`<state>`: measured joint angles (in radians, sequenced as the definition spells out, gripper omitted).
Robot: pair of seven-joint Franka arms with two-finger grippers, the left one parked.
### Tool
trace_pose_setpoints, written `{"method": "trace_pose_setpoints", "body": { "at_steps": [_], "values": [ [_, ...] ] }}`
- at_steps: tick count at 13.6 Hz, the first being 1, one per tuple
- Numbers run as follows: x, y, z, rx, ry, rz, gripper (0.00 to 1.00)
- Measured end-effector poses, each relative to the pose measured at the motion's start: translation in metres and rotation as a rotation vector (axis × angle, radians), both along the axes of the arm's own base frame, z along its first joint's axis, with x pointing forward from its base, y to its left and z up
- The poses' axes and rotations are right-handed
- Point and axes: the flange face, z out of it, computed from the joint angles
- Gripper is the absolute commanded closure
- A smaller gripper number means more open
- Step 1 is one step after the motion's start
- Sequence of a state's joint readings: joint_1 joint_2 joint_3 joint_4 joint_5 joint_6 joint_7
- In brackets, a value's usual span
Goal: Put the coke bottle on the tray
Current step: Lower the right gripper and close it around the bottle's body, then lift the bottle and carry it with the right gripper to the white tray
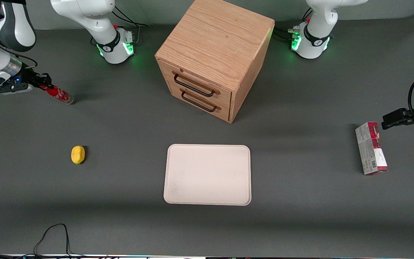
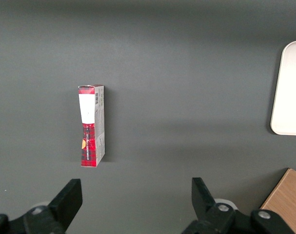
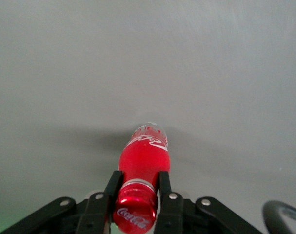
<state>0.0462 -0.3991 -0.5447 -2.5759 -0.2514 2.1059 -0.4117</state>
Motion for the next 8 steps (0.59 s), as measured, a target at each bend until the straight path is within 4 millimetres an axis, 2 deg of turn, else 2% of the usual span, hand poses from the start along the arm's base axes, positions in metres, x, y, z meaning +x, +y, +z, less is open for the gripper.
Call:
{"method": "trace_pose_setpoints", "body": {
  "at_steps": [5, 7, 8],
  "values": [
    [0.103, 0.114, 0.154, 0.013, 0.007, 0.035, 1.0],
    [0.146, 0.172, 0.2, 0.001, 0.002, 0.041, 1.0],
    [0.17, 0.209, 0.22, -0.013, -0.014, 0.047, 1.0]
  ]
}}
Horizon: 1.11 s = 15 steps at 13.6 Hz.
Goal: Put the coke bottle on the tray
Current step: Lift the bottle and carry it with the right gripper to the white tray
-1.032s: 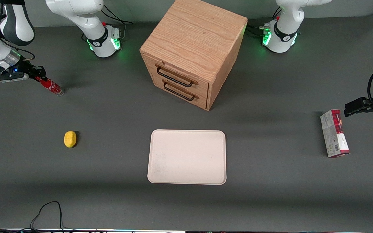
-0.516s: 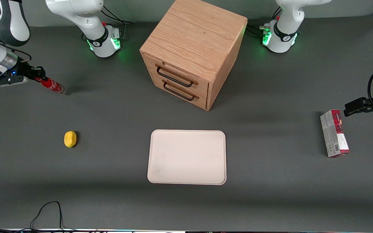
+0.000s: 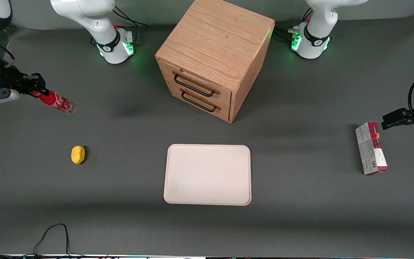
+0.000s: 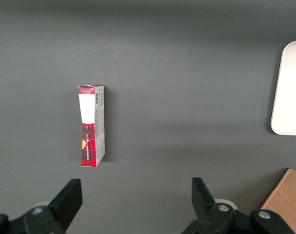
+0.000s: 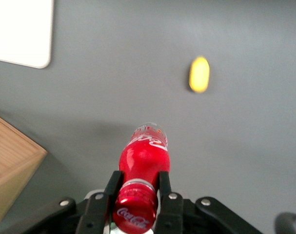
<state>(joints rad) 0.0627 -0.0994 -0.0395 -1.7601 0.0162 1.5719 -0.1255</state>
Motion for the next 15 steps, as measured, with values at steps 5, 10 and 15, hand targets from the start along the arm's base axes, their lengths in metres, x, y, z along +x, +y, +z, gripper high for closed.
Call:
{"method": "trace_pose_setpoints", "body": {
  "at_steps": [5, 10, 15],
  "values": [
    [0.077, 0.165, 0.038, 0.026, -0.021, -0.003, 1.0],
    [0.152, 0.228, -0.045, 0.111, -0.069, -0.014, 1.0],
    [0.193, 0.251, -0.146, 0.102, -0.105, 0.005, 1.0]
  ]
}}
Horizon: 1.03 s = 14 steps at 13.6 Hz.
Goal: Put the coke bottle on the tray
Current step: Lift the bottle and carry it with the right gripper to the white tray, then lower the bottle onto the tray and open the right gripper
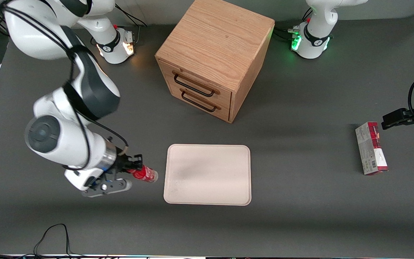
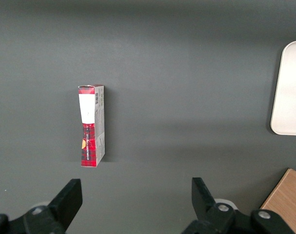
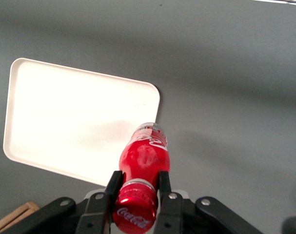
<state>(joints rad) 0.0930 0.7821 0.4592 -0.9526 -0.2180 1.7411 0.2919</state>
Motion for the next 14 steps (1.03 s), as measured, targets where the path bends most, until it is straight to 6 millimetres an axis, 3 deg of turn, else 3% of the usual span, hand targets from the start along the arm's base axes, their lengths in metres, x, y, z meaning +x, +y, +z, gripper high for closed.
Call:
{"method": "trace_pose_setpoints", "body": {
  "at_steps": [2, 6, 9, 10, 11, 12, 14],
  "values": [
    [0.006, 0.018, -0.033, -0.018, -0.028, 0.026, 1.0],
    [0.019, 0.03, -0.09, 0.005, -0.065, 0.034, 1.0],
    [0.02, 0.04, -0.114, 0.015, -0.063, 0.03, 0.99],
    [0.019, 0.043, -0.119, 0.019, -0.061, 0.013, 0.9],
    [0.018, 0.046, -0.123, 0.019, -0.055, -0.001, 0.72],
    [0.017, 0.048, -0.126, 0.019, -0.05, -0.009, 0.01],
    [0.017, 0.048, -0.129, 0.02, -0.049, -0.013, 0.0]
  ]
}}
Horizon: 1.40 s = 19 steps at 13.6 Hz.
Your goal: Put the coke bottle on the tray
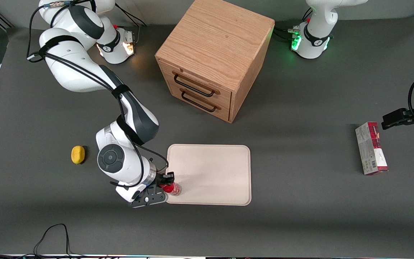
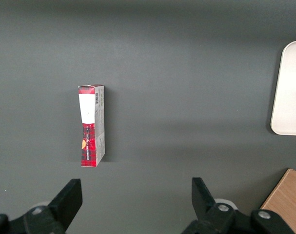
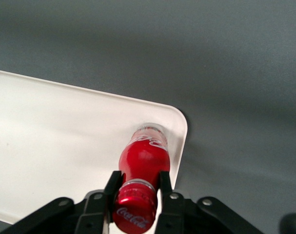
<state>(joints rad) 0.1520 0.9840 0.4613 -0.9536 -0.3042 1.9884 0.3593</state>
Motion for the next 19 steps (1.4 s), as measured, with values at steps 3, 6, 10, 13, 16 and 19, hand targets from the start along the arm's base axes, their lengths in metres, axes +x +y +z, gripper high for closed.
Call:
{"method": "trace_pose_setpoints", "body": {
  "at_steps": [3, 6, 10, 13, 16, 19],
  "values": [
    [0.003, 0.0, 0.005, 0.007, -0.031, -0.003, 0.0],
    [0.005, -0.001, 0.042, 0.025, -0.078, -0.011, 0.0],
    [-0.013, -0.038, 0.143, 0.051, -0.049, -0.072, 0.0],
    [-0.049, -0.086, 0.177, -0.024, 0.003, -0.092, 0.0],
    [-0.096, -0.146, 0.187, -0.066, 0.071, -0.133, 0.0],
    [-0.168, -0.217, 0.203, -0.071, 0.111, -0.165, 0.0]
  ]
}}
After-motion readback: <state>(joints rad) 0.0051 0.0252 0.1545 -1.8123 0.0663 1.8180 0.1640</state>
